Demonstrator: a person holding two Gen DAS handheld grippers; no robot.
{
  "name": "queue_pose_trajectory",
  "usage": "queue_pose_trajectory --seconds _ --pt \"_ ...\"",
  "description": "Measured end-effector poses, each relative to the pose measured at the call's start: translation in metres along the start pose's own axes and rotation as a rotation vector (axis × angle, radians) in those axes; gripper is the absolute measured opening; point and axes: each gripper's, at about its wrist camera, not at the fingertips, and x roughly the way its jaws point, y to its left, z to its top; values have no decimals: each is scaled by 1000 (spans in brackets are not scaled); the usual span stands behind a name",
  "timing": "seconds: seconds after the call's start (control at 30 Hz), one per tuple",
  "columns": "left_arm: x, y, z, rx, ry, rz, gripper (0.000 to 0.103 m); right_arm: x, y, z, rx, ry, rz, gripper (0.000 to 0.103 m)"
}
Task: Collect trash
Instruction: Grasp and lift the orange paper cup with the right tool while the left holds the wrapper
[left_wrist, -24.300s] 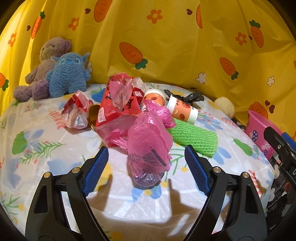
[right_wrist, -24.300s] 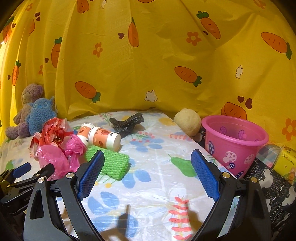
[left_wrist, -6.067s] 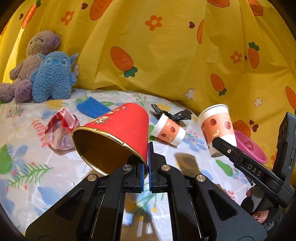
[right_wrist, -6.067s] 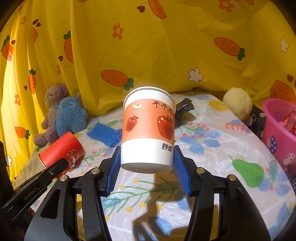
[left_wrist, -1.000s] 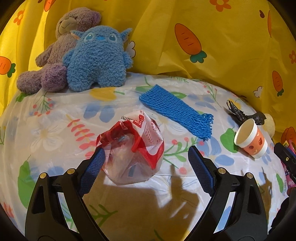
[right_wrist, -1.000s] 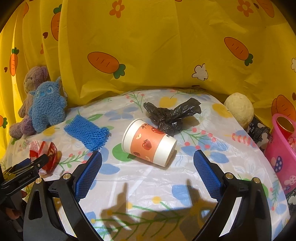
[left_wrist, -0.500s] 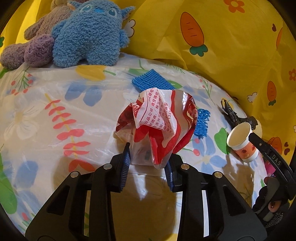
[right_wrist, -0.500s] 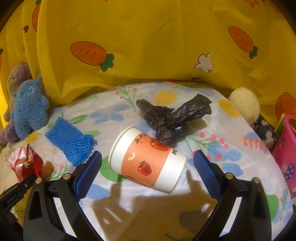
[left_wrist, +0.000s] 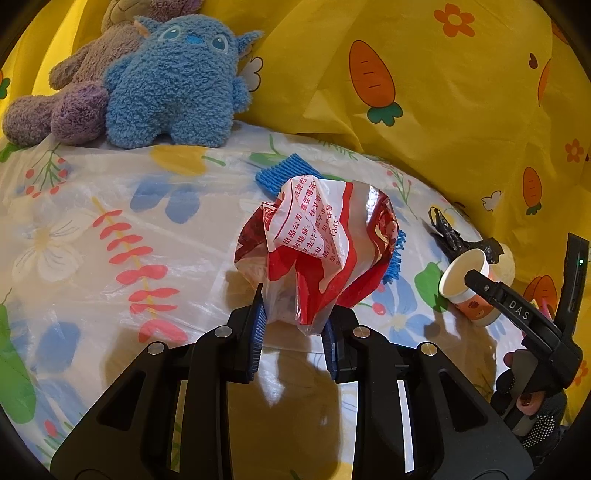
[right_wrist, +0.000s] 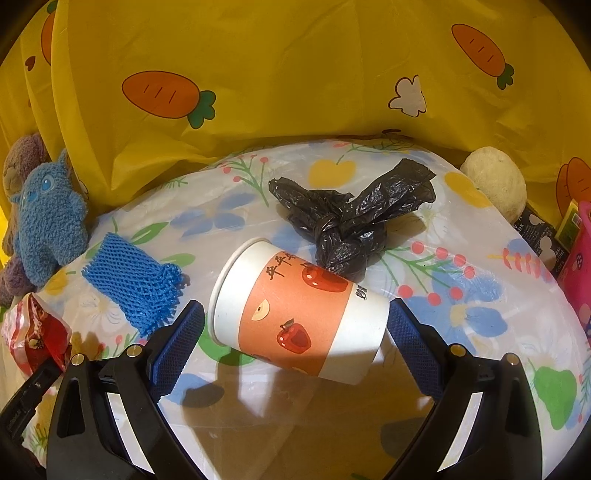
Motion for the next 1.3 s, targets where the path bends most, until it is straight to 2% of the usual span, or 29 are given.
queue_pose_trajectory --seconds 0.1,0.27,0.53,0.8,0.93,1.07,1.17,1.3 --pt "0 0 0 3 -1 -8 26 -1 -5 -2 13 7 6 84" --pt "-1 1 0 7 -10 -23 26 -12 -12 -7 23 -22 14 83" --pt "-4 -4 -1 30 -22 -31 25 -54 -23 -24 17 -82 72 83" --pt "-16 -27 -6 104 -35 -16 25 -101 -47 -44 9 -149 105 83" --pt "-33 -57 -13 153 -43 -40 25 -120 -70 -47 36 -180 105 83" --pt "-56 -104 -20 228 -62 -107 25 -141 -99 -48 63 -220 90 83" --pt "-70 -150 -30 298 -64 -188 25 -160 -126 -48 90 -261 61 83" --pt "-78 -223 -45 398 -35 -325 25 -185 -175 -45 138 -320 -22 83"
